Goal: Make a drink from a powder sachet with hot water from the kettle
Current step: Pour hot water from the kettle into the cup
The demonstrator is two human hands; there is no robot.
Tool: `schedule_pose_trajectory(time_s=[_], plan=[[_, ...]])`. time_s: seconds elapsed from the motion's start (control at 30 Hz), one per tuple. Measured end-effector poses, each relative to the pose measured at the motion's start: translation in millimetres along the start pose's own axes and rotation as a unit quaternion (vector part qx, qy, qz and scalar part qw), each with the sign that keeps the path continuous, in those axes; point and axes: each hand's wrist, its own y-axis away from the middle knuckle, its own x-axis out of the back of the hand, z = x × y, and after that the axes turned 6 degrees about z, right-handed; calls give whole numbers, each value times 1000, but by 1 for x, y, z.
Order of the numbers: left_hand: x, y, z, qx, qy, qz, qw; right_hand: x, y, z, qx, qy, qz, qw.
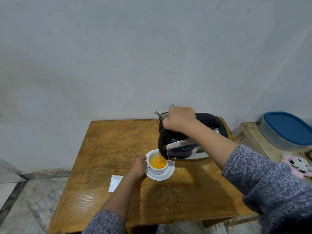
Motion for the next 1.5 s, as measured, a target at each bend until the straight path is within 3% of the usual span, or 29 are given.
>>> schedule_pose_trajectory(time_s=[1.5], plan=[[4,7,11,15,-12,-10,1000,-7,-11,-12,54,51,12,997]])
